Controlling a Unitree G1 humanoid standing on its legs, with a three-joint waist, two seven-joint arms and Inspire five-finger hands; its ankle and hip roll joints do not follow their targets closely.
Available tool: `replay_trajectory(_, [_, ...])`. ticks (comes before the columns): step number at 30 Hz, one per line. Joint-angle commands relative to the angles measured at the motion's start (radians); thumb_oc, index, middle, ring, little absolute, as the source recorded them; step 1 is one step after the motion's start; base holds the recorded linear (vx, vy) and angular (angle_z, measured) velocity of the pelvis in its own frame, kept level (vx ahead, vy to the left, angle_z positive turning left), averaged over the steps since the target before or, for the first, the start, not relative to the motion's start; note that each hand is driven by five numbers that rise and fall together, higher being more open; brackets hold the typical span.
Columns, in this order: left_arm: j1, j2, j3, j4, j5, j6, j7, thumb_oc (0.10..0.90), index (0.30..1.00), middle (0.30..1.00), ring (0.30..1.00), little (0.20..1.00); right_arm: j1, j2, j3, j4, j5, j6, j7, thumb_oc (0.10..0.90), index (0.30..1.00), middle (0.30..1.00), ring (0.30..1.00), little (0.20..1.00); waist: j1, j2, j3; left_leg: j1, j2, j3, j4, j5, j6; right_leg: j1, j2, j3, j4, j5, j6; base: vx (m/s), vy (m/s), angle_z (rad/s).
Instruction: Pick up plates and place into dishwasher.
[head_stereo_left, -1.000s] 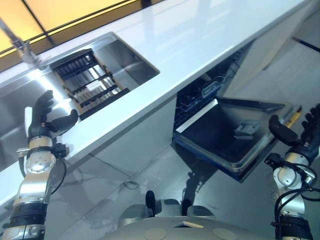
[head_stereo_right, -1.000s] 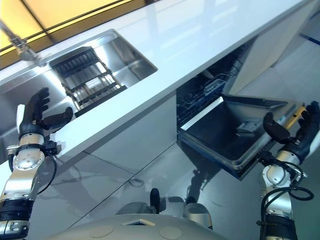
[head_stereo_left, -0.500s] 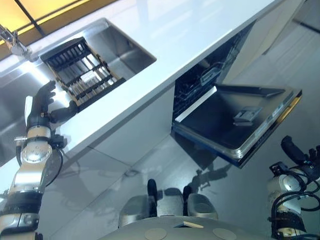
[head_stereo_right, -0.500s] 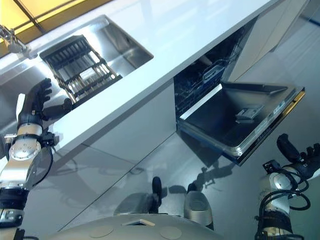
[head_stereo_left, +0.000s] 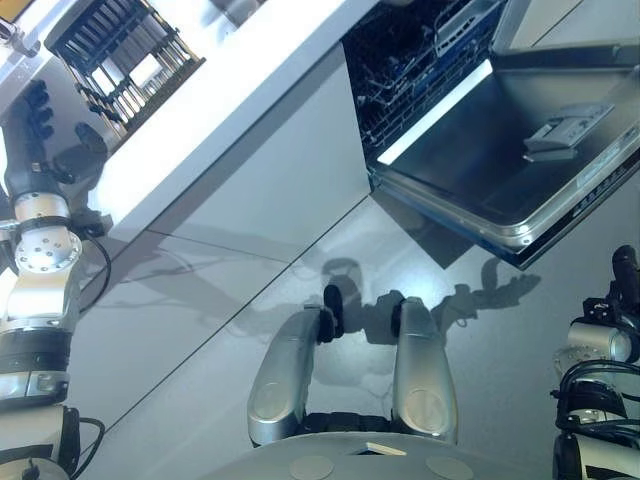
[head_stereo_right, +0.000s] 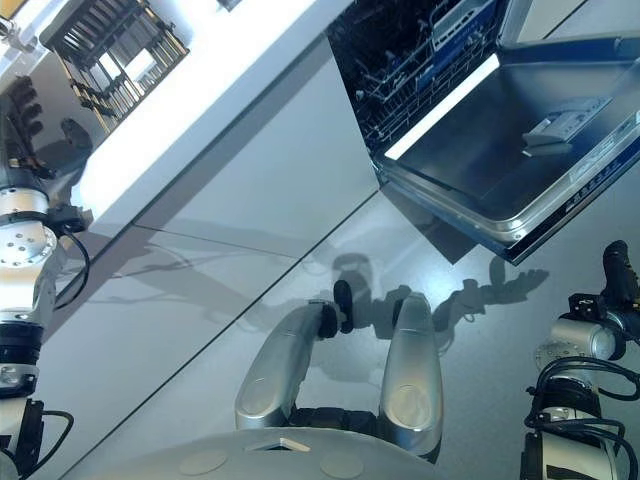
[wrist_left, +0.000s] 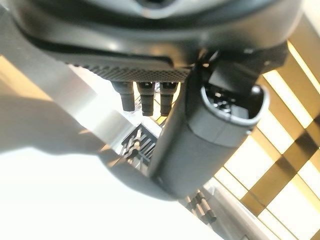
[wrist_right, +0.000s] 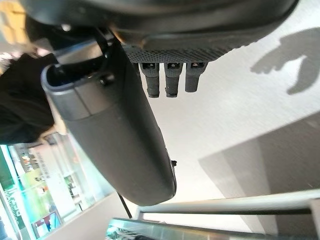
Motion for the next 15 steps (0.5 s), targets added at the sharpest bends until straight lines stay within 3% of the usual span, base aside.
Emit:
replay_trajectory(1, [0.009,-0.052,-0.087,-0.059,-0.009,-0.059,-0.015,0.8,0.9,0.9,0.9,0.9,-0.07,-0.073,0.01,-0.034,0.067,-0.009,0.273,0.8,0.9,0.9,0.9,0.9,-0.049,-0.002,-0.015,-0.036,-0.022,-0.045,0.11,-0.081,0.005,0.002,0.036,-0.055,0.015,0.005,-0.049,-0.01,0.041,-0.04])
replay_trajectory(3, [0.006,-0.05,-0.085,-0.064,-0.015,-0.053,-0.018,0.8,0.9,0.9,0.9,0.9,-0.08,-0.071,0.021,-0.032,0.068,0.026,0.348,0.8,0.9,0.9,0.9,0.9,-0.048,0.003,-0.01,-0.046,-0.025,-0.045,0.115,-0.073,0.002,-0.009,0.035,-0.052,0.019,0.008,-0.048,-0.01,0.019,-0.01])
replay_trajectory(9, [0.002,-0.044,-0.078,-0.07,-0.018,-0.057,-0.027,0.8,0.9,0.9,0.9,0.9,-0.131,-0.067,0.133,-0.098,0.042,0.25,0.684,0.8,0.9,0.9,0.9,0.9,-0.036,0.008,0.0,-0.071,-0.032,-0.054,0.1,-0.027,-0.016,-0.035,0.034,-0.051,0.004,0.027,-0.042,-0.04,0.013,-0.01])
replay_trajectory(12, [-0.015,-0.038,-0.08,-0.064,-0.012,-0.06,-0.029,0.8,0.9,0.9,0.9,0.9,-0.165,-0.079,0.195,-0.147,0.002,0.34,0.764,0.8,0.9,0.9,0.9,0.9,-0.026,0.003,0.0,-0.077,-0.032,-0.058,0.078,0.004,-0.025,-0.039,0.038,-0.058,-0.018,0.041,-0.037,-0.05,0.003,-0.04])
replay_trajectory(15, [-0.031,-0.033,-0.086,-0.058,-0.008,-0.066,-0.028,0.8,0.9,0.9,0.9,0.9,-0.196,-0.092,0.241,-0.18,-0.027,0.391,0.787,0.8,0.9,0.9,0.9,0.9,-0.018,-0.002,0.0,-0.089,-0.029,-0.06,0.064,0.027,-0.032,-0.047,0.041,-0.061,-0.034,0.056,-0.033,-0.04,-0.003,-0.01])
